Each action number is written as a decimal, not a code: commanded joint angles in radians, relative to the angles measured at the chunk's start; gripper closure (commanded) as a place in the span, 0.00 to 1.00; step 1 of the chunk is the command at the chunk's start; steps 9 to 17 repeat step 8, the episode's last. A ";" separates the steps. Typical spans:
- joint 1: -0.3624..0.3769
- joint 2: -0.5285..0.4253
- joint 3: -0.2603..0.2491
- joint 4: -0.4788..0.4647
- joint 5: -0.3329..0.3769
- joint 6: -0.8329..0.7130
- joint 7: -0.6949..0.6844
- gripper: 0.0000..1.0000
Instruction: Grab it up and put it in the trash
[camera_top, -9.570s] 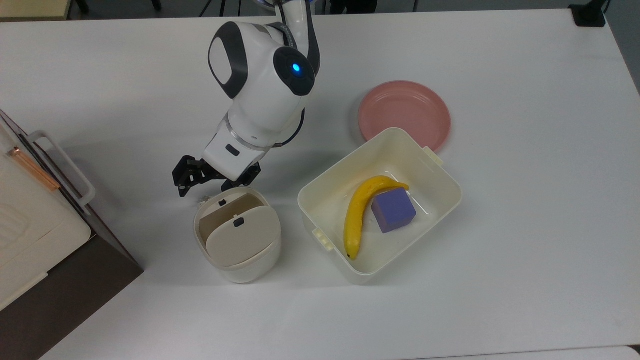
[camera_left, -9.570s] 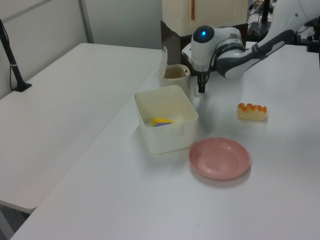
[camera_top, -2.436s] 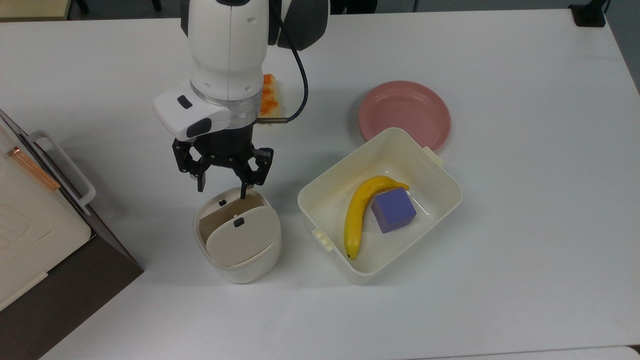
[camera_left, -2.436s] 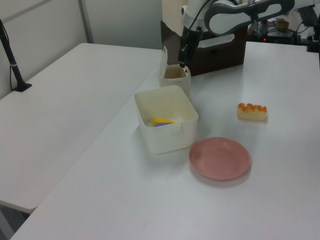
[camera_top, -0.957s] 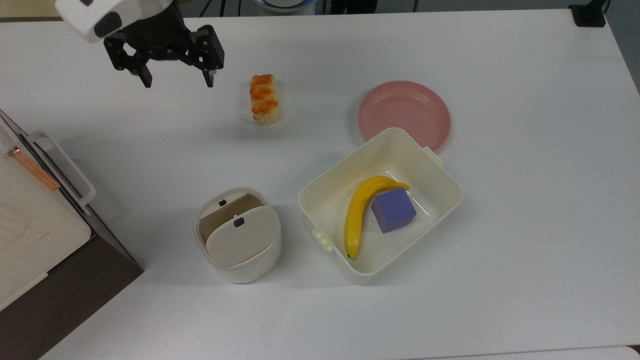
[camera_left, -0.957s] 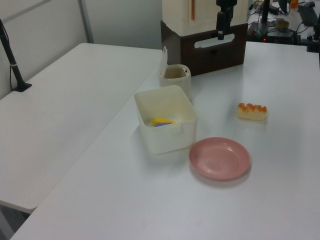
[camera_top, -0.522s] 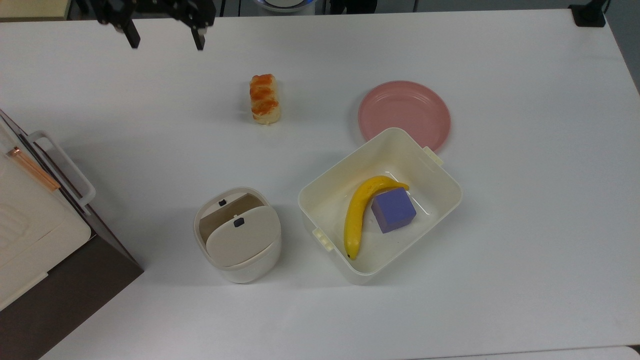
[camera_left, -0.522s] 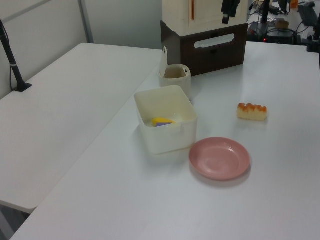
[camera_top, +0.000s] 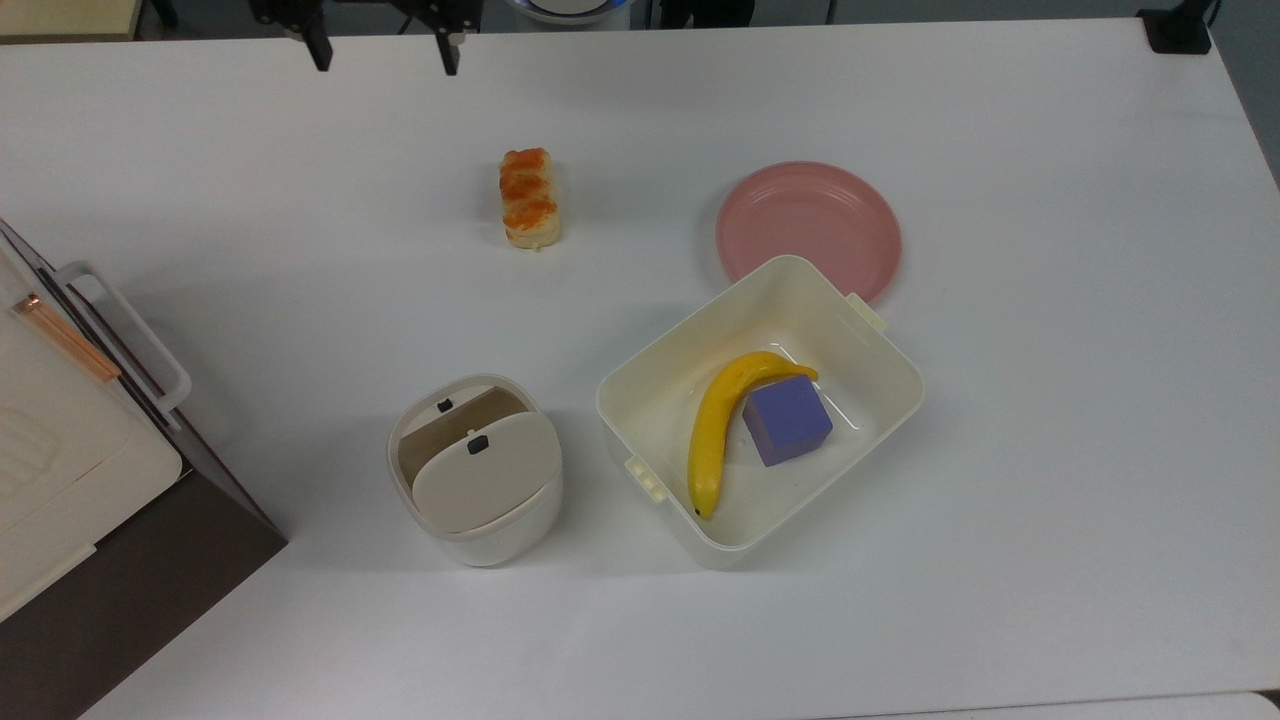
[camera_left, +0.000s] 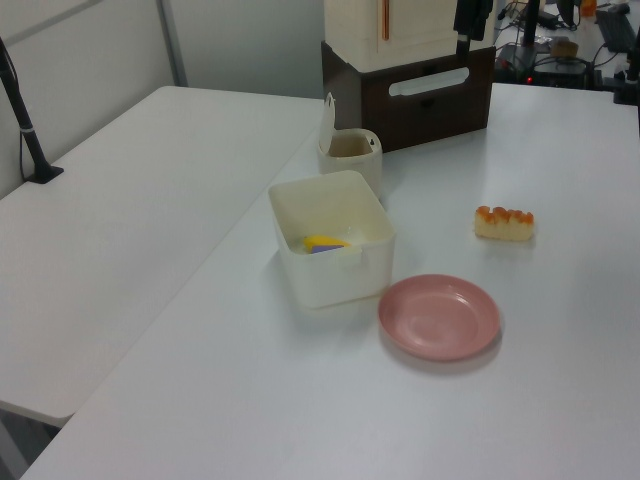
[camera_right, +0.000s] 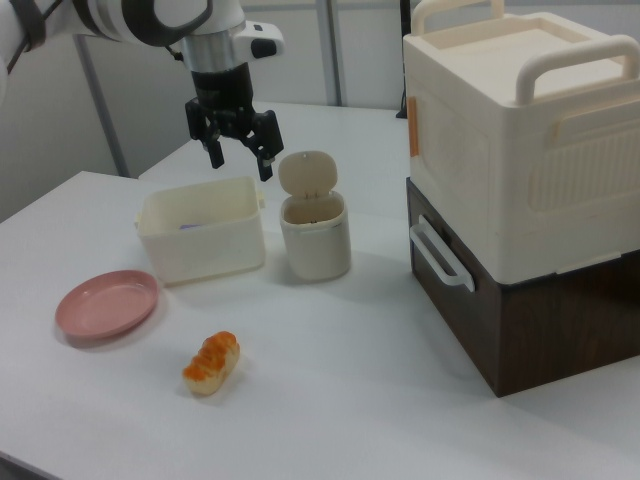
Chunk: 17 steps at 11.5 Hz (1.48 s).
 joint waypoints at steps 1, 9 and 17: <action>0.049 -0.072 -0.033 -0.098 0.019 0.041 0.015 0.00; 0.058 -0.075 -0.033 -0.099 0.019 0.051 0.015 0.00; 0.058 -0.075 -0.033 -0.099 0.019 0.051 0.015 0.00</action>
